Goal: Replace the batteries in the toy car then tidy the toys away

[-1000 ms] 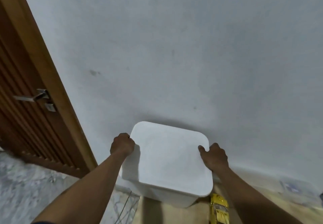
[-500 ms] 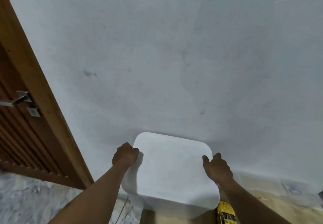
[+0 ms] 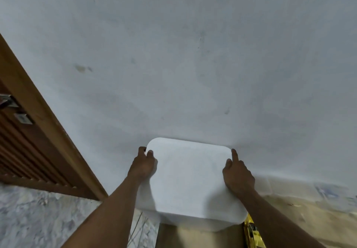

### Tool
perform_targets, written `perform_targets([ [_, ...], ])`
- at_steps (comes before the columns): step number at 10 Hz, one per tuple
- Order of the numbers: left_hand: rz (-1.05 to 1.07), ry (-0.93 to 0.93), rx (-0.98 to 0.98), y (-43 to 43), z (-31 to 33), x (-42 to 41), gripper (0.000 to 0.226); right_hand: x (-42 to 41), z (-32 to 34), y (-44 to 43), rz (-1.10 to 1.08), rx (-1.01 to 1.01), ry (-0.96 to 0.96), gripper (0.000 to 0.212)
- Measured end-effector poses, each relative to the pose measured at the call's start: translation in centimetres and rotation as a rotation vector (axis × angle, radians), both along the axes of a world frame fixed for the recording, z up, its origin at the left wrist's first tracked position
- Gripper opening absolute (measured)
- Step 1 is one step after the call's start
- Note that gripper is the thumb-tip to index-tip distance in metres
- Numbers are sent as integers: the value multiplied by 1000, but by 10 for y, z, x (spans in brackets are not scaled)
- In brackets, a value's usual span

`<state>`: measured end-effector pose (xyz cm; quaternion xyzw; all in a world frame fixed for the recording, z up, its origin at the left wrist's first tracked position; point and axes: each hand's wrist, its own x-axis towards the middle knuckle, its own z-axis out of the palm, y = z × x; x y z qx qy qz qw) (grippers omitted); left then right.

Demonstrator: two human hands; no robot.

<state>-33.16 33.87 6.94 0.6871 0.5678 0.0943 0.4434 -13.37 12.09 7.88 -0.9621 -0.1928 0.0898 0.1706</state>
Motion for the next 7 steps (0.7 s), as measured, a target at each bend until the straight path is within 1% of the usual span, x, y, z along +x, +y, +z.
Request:
perform_targets([
  [2,79,-101,-91,3,-6,-1,37,-3,-2,-4,-13,12,17,53],
  [3,101,-108,-103,4,-8,-2,38,-3,-2,-5,-4,15,31,54],
  [5,98,-55,-51,-3,-4,-6,41,-8,0,-12,21,41,42,54],
  [6,51,-5,-39,1,-8,-11,48,-8,4,-15,31,40,26,54],
  [7,-50,124,11,6,-11,-16,57,-4,-1,-12,66,25,-6,56],
])
